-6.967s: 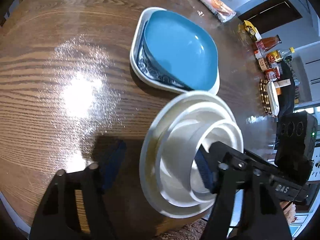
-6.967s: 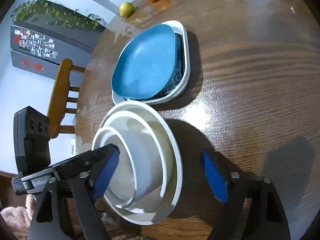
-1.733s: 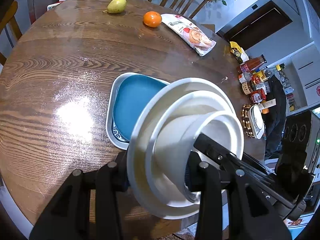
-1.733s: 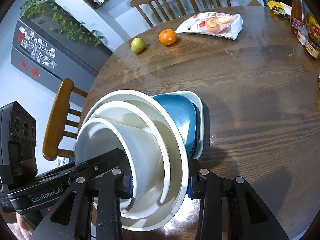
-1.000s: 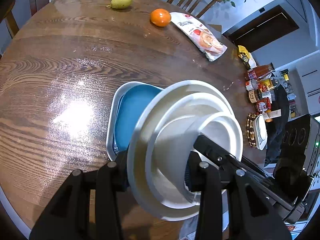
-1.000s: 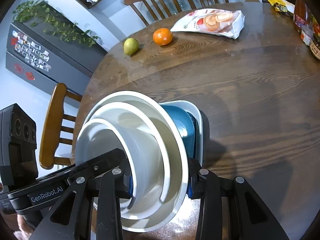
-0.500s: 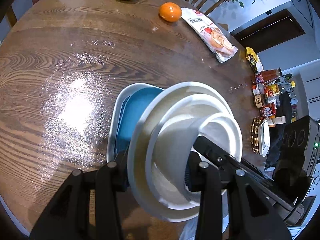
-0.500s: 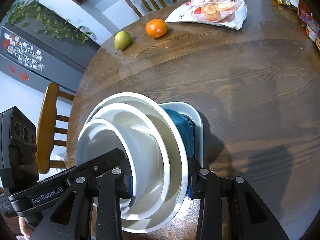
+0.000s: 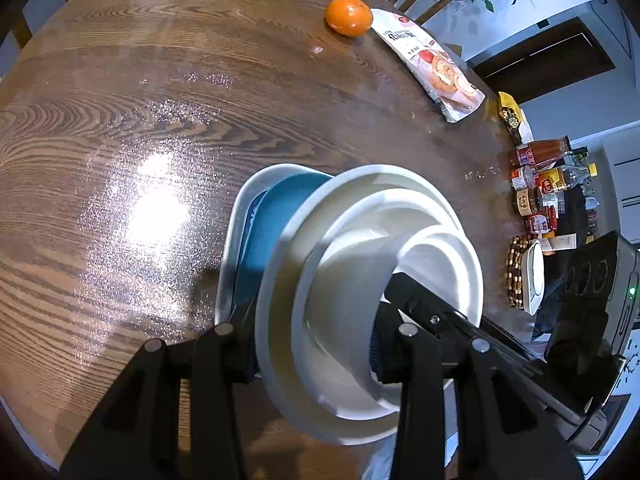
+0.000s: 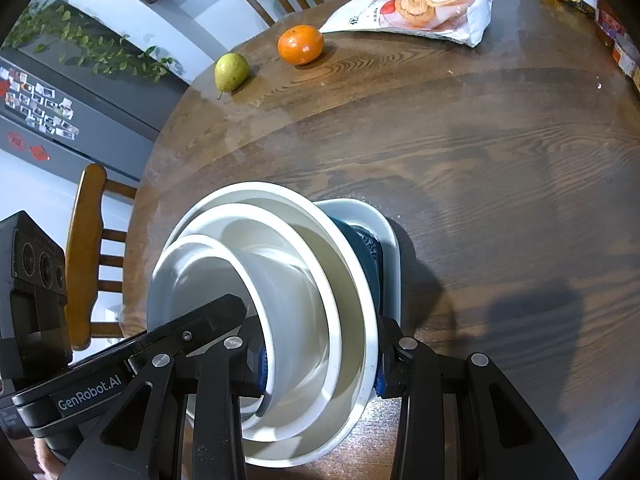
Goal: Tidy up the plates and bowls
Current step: 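Lower the white bowl stack onto the blue plate with the right gripper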
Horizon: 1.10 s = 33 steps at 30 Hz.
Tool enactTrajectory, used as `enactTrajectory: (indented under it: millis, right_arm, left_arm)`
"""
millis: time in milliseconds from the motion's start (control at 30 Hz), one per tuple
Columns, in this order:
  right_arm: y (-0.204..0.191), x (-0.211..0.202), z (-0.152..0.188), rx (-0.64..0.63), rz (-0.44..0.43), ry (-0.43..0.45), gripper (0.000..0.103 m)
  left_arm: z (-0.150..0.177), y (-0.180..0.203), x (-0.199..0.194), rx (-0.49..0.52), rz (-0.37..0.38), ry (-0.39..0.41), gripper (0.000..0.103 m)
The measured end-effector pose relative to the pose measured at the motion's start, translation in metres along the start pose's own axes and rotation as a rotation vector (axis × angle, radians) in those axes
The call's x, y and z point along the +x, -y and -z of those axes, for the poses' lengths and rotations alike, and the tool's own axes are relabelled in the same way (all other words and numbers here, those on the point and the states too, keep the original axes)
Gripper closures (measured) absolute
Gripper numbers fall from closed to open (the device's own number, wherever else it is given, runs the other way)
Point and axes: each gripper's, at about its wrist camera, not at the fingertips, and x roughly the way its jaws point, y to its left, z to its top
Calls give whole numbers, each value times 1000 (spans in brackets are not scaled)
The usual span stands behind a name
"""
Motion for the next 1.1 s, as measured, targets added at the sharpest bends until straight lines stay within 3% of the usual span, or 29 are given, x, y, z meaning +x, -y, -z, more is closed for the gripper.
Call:
enactTrajectory:
  millis: [1100]
  right_arm:
    - [-2, 7, -3, -5, 31, -3, 64]
  left_arm:
    - [-3, -4, 10, -36, 17, -31, 66]
